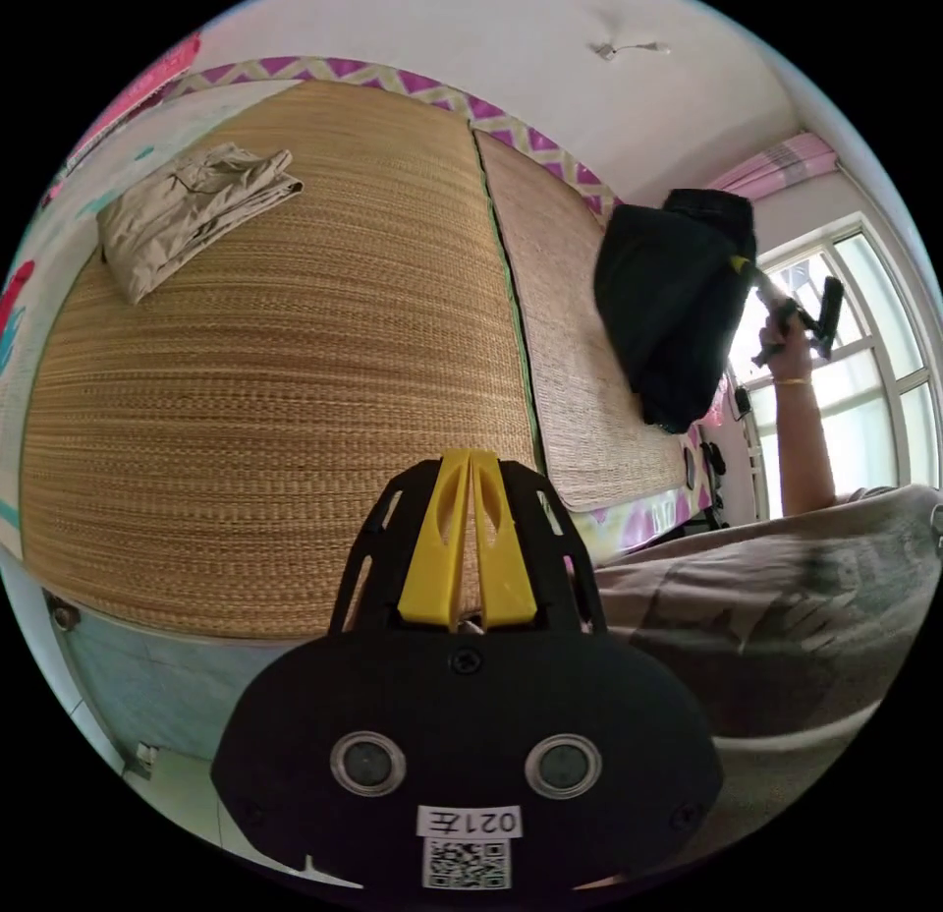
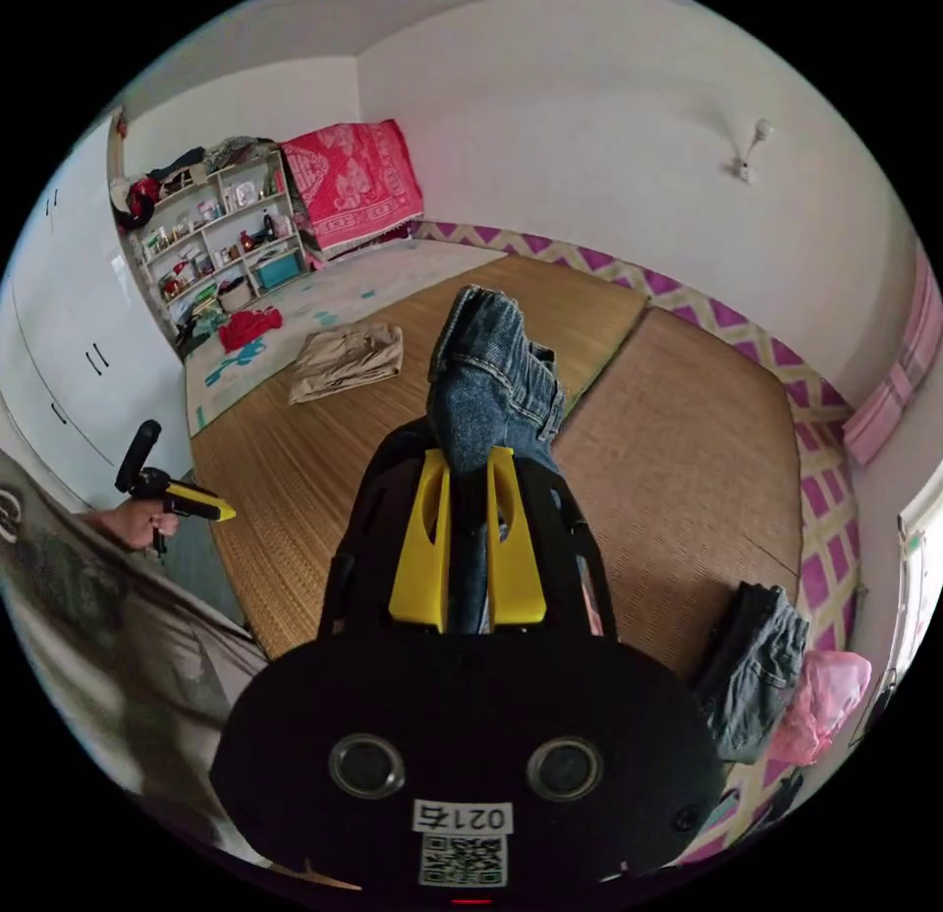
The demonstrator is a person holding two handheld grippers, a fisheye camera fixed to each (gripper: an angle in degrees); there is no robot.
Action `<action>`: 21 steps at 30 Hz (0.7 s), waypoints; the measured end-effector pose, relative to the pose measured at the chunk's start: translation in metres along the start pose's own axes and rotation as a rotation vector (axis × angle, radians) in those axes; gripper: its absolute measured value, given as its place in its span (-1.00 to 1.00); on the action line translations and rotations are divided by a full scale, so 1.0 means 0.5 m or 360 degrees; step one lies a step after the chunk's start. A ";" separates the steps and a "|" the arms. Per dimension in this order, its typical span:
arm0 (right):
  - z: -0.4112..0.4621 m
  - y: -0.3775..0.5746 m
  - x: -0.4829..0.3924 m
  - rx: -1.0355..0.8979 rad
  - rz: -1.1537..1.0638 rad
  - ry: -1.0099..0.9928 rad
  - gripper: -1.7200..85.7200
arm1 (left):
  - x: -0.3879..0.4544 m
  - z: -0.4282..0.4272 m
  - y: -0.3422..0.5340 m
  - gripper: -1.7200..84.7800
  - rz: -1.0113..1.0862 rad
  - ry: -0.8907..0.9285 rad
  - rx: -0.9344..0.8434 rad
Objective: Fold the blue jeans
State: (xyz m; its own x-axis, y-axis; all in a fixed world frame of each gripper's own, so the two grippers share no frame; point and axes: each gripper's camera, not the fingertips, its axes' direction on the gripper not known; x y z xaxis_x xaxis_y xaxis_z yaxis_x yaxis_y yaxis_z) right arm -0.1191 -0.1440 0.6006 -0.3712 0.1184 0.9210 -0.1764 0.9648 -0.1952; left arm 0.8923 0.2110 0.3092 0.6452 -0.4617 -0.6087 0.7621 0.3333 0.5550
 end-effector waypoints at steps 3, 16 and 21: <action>0.155 -0.010 -0.126 -0.0119 -0.0008 -0.0079 -0.83 | -0.084 -0.026 0.002 -0.98 0.0019 -0.0070 0.0024; 0.281 0.078 -0.218 -0.0256 0.0375 -0.0370 -0.80 | -0.302 0.104 -0.044 -0.96 0.0196 0.0030 -0.0070; 0.178 0.110 -0.211 -0.0198 0.0323 -0.0251 -0.79 | -0.307 0.226 -0.121 -0.83 0.0319 0.0136 -0.0043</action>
State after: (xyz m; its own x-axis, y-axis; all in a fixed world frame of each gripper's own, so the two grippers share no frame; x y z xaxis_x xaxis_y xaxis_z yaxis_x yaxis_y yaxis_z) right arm -0.1707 -0.1242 0.4629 -0.5264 0.2837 0.8016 0.0257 0.9476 -0.3185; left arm 0.7411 0.1688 0.4333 0.7852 -0.3133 -0.5342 0.6187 0.4339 0.6550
